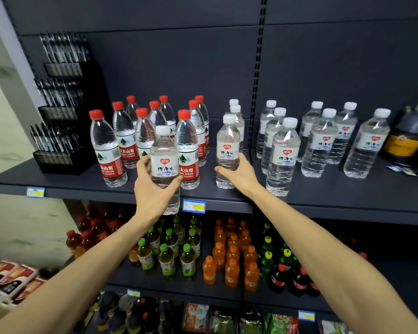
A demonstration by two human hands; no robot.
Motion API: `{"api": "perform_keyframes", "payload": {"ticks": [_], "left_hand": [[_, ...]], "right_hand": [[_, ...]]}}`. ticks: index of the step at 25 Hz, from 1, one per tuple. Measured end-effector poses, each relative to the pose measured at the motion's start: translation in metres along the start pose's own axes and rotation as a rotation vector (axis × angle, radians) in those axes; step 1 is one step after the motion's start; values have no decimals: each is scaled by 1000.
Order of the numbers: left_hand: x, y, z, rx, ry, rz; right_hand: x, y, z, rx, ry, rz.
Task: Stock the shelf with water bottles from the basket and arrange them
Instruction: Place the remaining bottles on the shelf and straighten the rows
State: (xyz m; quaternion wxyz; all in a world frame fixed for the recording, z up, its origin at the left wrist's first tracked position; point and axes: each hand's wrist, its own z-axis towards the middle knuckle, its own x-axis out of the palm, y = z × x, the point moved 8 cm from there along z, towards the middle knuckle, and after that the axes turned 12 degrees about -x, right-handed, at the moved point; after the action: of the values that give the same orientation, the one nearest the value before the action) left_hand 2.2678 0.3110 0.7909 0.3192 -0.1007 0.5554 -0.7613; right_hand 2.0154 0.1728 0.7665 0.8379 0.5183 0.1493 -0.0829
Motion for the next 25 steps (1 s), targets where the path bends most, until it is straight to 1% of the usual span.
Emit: {"api": "perform_keyframes", "payload": {"ticks": [6, 12, 14, 19, 21, 22, 25], "left_hand": [[9, -4, -1, 18, 57, -5], [14, 2, -5, -1, 112, -51], [20, 3, -10, -4, 145, -62], [37, 4, -22, -1, 208, -59], [45, 0, -29, -7, 204, -63], [50, -5, -34, -7, 200, -61], [67, -21, -49, 4, 181, -65]], "right_hand": [[4, -3, -6, 43, 69, 14], [9, -13, -15, 74, 102, -72], [6, -15, -24, 84, 75, -72], [-9, -22, -35, 133, -87, -44], [-19, -21, -42, 107, -126, -43], [-24, -18, -47, 75, -119, -57], [-24, 5, -67, -99, 35, -129]]}}
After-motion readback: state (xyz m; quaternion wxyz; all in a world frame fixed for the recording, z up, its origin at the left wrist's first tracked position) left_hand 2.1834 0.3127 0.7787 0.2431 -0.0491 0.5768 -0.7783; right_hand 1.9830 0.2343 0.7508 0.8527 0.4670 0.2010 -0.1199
